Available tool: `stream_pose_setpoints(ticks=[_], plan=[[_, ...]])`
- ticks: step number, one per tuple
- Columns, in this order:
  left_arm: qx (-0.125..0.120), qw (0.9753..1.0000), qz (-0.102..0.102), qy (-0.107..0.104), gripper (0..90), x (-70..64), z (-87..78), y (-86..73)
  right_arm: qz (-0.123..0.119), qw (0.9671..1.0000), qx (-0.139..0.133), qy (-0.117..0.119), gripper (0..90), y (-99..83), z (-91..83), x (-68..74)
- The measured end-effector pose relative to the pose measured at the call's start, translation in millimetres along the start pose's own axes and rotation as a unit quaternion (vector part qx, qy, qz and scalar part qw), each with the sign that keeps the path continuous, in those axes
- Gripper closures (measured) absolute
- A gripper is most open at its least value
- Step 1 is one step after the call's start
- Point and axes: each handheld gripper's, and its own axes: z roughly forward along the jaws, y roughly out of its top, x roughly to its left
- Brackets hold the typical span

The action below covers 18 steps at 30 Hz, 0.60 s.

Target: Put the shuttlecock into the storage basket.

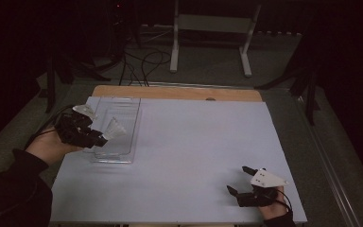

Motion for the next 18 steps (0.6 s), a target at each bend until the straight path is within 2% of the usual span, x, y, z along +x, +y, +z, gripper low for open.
stream_pose_setpoints(ticks=[3, 4, 5, 8, 18], plan=[[0.002, 0.9999, -0.010, 0.008, 65.8, 2.6, -1.2, -2.5, 0.000, 1.0000, 0.000, 0.000, 10.0, 0.0, 0.0, 0.0], [-0.002, 0.9997, -0.022, 0.010, 65.8, 4.7, -1.7, -4.5, -0.001, 1.0000, 0.000, 0.000, 10.0, 0.0, 0.1, 0.0], [-0.002, 0.9997, -0.022, 0.010, 65.8, 4.7, -1.7, -4.5, -0.001, 1.0000, 0.000, 0.000, 10.0, 0.0, 0.1, 0.0], [0.000, 0.9988, -0.042, 0.024, 65.7, 8.8, -2.2, -8.8, -0.001, 1.0000, 0.000, 0.000, 9.9, 0.1, 0.1, 0.1], [0.009, 0.9961, -0.075, 0.044, 65.8, 20.0, -7.5, -15.9, -0.001, 1.0000, 0.001, 0.002, 10.0, -0.2, 1.0, 0.2]])
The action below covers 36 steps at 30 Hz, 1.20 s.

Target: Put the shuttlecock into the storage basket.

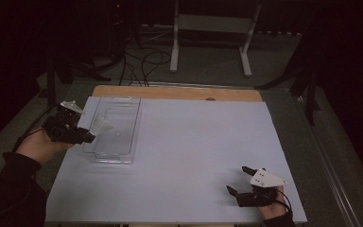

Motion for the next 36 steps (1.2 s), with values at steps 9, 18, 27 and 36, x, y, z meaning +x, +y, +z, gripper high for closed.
stream_pose_setpoints(ticks=[9, 18, 27, 36], plan=[[0.013, 0.9996, -0.017, 0.021, 65.8, 9.6, -1.9, -4.3, -0.001, 1.0000, 0.000, 0.000, 10.0, 0.1, 0.3, 0.2], [-0.001, 0.9998, -0.014, 0.017, 65.7, 16.6, 12.4, -12.8, 0.000, 1.0000, 0.000, 0.000, 9.9, 0.0, 0.3, 0.2], [0.002, 0.9997, -0.018, 0.016, 65.7, 23.7, 24.6, -19.1, 0.001, 1.0000, 0.001, 0.001, 10.0, -0.2, 0.3, 0.0], [0.007, 0.9995, -0.027, 0.011, 65.7, 29.8, 35.7, -23.8, -0.001, 1.0000, 0.000, 0.001, 10.0, 0.2, 0.1, 0.3]])
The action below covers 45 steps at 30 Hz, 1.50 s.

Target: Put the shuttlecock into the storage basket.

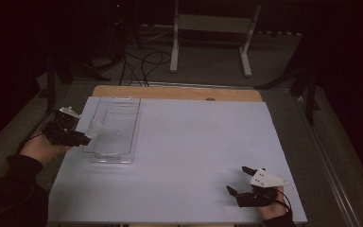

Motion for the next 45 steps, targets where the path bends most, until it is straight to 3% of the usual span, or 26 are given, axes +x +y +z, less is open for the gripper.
stream_pose_setpoints(ticks=[22, 31, 39, 45], plan=[[0.028, 0.9995, -0.010, -0.005, 65.6, 4.6, 24.1, -1.8, 0.001, 1.0000, 0.003, -0.001, 10.0, -0.3, 0.2, -0.1], [0.035, 0.9994, -0.004, 0.007, 65.5, 2.6, 26.0, 2.0, 0.001, 1.0000, 0.005, 0.000, 10.0, -0.5, 0.5, -0.2], [0.041, 0.9992, 0.002, 0.004, 65.5, 1.7, 27.7, 4.5, 0.001, 1.0000, 0.005, 0.000, 10.0, -0.6, 0.2, -0.3], [0.043, 0.9990, -0.007, 0.009, 64.9, 2.1, 28.2, 6.7, 0.002, 1.0000, 0.005, 0.001, 10.0, -0.6, 0.3, -0.2]])
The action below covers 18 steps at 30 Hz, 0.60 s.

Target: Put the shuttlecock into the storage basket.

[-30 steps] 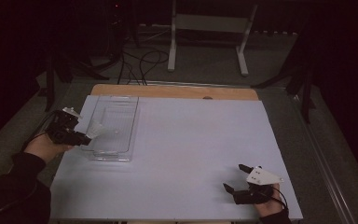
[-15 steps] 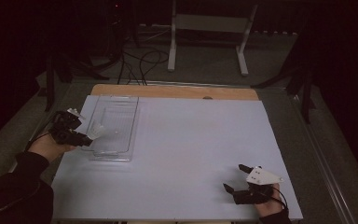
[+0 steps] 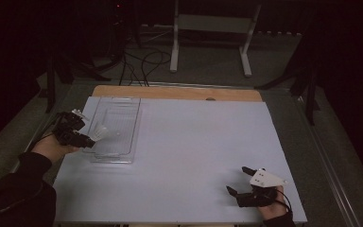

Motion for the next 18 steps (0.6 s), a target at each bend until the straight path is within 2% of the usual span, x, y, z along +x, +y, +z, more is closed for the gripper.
stream_pose_setpoints(ticks=[5, 8, 10, 15, 16, 18], plan=[[0.000, 1.0000, -0.008, -0.004, 60.3, 0.3, -1.1, 0.2, 0.001, 1.0000, 0.000, 0.001, 10.0, -0.3, 0.2, -0.3], [-0.006, 0.9999, -0.011, 0.001, 55.8, 0.1, -4.1, 0.3, 0.001, 1.0000, 0.001, 0.002, 10.0, -0.2, 0.2, -0.3], [-0.006, 0.9999, -0.012, 0.007, 48.0, -0.5, -6.1, 1.0, 0.001, 1.0000, 0.001, 0.002, 10.0, -0.2, 0.2, -0.1], [-0.006, 0.9998, -0.017, 0.010, 38.1, -1.0, -7.8, 1.4, 0.002, 1.0000, 0.000, 0.001, 10.0, -0.1, 0.0, -0.3], [-0.010, 0.9996, -0.025, 0.012, 38.1, -1.1, -8.0, 1.5, 0.002, 1.0000, 0.001, 0.001, 10.0, 0.0, -0.1, -0.2], [-0.006, 0.9994, -0.029, 0.017, 30.6, -0.9, -7.9, 1.7, 0.001, 1.0000, 0.001, 0.001, 10.0, 0.0, 0.0, -0.1]])
